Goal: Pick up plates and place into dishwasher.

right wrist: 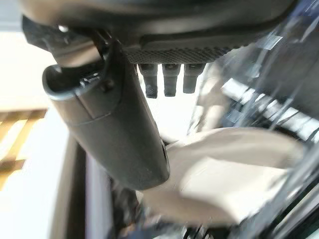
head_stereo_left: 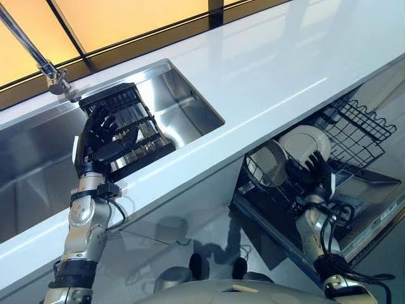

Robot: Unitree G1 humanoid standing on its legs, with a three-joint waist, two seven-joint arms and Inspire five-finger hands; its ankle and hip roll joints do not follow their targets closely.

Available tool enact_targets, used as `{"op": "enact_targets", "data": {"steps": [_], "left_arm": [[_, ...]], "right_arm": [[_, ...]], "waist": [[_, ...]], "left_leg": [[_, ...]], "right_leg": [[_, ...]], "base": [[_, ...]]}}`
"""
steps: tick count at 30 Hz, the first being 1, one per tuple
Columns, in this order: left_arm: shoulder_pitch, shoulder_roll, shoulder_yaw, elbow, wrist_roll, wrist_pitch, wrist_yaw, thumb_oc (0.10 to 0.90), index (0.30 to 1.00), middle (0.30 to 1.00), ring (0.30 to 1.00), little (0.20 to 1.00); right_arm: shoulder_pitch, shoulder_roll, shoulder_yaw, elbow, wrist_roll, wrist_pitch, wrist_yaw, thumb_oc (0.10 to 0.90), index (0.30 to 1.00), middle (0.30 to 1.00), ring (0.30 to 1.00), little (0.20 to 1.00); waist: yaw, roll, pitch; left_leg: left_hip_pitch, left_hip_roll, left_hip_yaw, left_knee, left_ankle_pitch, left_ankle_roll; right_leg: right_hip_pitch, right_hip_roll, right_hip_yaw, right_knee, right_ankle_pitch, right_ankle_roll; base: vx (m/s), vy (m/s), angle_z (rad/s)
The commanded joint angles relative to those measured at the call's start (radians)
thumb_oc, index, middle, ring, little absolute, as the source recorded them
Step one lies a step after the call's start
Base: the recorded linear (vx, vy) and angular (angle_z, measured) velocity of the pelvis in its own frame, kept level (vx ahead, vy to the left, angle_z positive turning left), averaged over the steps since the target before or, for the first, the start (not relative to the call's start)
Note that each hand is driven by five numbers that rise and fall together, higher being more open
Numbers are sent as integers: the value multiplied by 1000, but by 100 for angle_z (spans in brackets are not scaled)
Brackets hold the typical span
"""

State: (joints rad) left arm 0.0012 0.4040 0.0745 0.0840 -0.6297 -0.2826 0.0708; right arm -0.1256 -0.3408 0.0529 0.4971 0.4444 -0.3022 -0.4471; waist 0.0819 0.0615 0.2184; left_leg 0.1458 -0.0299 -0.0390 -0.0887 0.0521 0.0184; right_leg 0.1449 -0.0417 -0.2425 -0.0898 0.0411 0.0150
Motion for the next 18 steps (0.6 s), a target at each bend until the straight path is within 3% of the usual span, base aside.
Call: {"op": "enact_targets", "data": {"steps": [1, 8, 18], "left_arm": [[-10, 46, 6, -57, 5, -72, -29, 800, 900, 900, 900, 900], [0, 43, 26, -60, -1, -79, -40, 800, 900, 900, 900, 900], [-26, 40, 19, -49, 6, -69, -38, 800, 900, 900, 900, 900]], "right_arm": [[-104, -41, -75, -104, -102, -104, -88, 800, 900, 900, 900, 900], [-78, -90, -135, -152, -258, -87, -185, 800, 900, 900, 900, 900], [-42, -111, -200, -154, -265, -37, -293, 800, 900, 900, 900, 900]], "waist": [[14, -25, -40], [-3, -44, -49], [-36, -48, -60]], "left_leg": [[-2, -70, 41, 79, -157, 68], [2, -68, 67, 81, -166, 57], [2, -58, 96, 76, -167, 63]], "right_leg": [[-96, -8, 15, 284, -177, 61], [-66, 12, 27, 192, -150, 60], [-83, 18, 56, 234, -173, 65]], "base": [[-32, -7, 10], [-18, -10, -5], [-19, -2, -9]]}}
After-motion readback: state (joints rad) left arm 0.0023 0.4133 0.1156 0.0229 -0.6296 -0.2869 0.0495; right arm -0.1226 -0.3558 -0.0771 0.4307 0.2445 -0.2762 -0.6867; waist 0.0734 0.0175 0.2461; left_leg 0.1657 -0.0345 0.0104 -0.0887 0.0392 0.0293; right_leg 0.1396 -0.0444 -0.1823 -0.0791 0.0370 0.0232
